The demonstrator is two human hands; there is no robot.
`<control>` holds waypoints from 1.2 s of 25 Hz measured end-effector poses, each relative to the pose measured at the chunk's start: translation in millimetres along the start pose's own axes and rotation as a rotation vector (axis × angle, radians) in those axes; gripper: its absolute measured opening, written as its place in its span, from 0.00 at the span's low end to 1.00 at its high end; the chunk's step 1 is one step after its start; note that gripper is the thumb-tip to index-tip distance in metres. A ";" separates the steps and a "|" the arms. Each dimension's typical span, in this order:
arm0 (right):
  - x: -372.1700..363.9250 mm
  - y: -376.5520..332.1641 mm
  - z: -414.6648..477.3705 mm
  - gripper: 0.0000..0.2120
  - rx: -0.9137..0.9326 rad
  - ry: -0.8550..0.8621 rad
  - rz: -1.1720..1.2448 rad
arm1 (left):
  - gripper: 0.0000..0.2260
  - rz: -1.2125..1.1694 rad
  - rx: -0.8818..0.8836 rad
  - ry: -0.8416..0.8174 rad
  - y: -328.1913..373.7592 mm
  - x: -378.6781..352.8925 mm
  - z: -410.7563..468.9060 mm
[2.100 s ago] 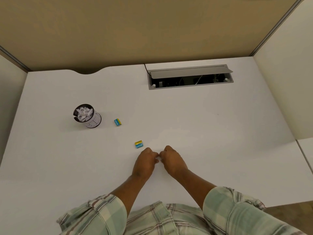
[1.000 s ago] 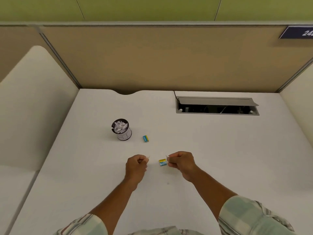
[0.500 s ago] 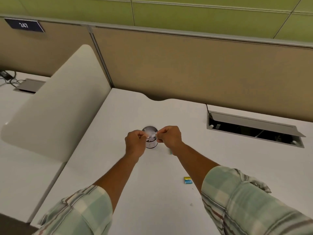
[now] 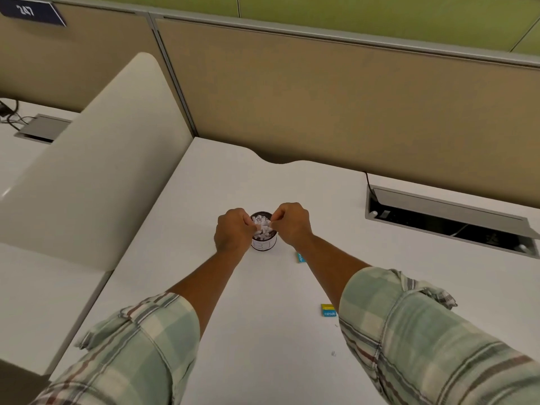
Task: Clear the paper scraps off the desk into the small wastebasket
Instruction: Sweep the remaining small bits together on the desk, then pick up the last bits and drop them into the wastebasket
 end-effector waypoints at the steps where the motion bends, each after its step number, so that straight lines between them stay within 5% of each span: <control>1: 0.2 0.8 -0.2 0.13 0.010 0.001 0.006 | 0.09 -0.002 -0.021 -0.011 0.9 0.1 -0.7; 11: 28.3 25.9 -19.3 0.04 0.018 0.012 0.257 | 0.09 -0.300 -0.074 -0.006 -4.0 4.5 -10.7; 19: 72.5 125.2 -74.1 0.01 -0.138 0.085 0.346 | 0.07 -0.338 -0.183 -0.020 -3.2 -14.0 -50.0; 30: 64.3 253.0 -163.0 0.02 -0.202 -0.048 -0.041 | 0.07 -0.037 -0.279 -0.497 -43.4 -121.1 -175.4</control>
Point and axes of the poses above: each hand's wrist, its own z-axis towards the middle knuckle, its own x-axis out of the back of the hand, y = z × x, the point moved 1 cm from there along z, towards the middle knuckle, and after that the axes turned 5 degrees about -z, right-handed, at the moved point
